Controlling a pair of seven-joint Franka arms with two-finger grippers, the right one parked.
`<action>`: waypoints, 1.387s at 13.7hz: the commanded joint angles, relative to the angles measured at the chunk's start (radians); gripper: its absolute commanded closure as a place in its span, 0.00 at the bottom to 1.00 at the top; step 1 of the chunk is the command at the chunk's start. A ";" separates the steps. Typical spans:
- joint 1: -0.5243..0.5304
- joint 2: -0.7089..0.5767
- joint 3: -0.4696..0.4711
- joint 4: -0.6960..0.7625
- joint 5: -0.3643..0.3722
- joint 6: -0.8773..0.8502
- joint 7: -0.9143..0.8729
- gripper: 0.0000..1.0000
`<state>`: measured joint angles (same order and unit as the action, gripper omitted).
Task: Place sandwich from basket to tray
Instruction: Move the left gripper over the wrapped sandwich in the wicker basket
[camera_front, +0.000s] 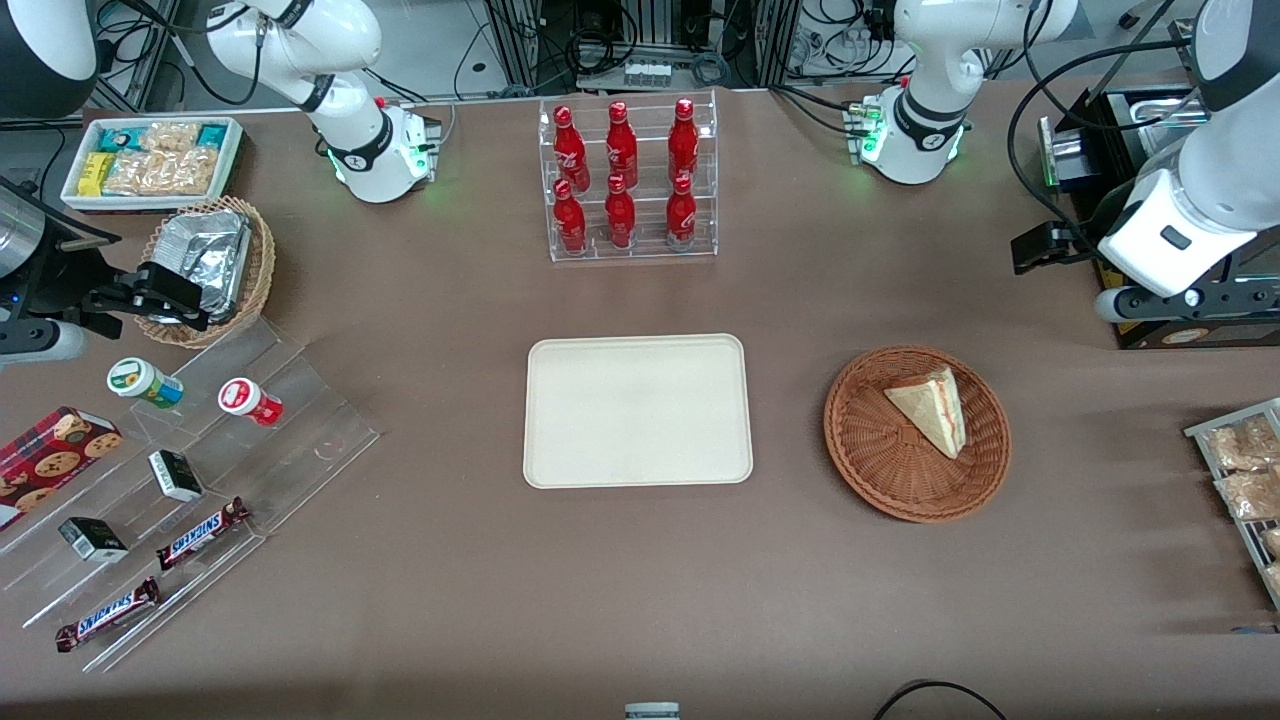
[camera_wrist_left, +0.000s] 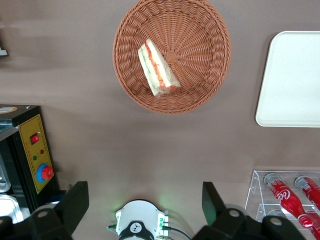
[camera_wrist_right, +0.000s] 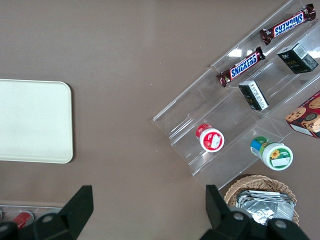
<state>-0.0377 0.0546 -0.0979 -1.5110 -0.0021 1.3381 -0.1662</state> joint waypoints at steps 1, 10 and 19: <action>0.012 0.001 -0.006 0.014 -0.004 0.001 0.014 0.00; 0.012 -0.094 0.001 -0.358 -0.006 0.341 -0.102 0.00; 0.010 -0.030 -0.005 -0.681 0.025 0.895 -0.407 0.00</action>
<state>-0.0336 0.0113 -0.0953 -2.1603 0.0044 2.1725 -0.5055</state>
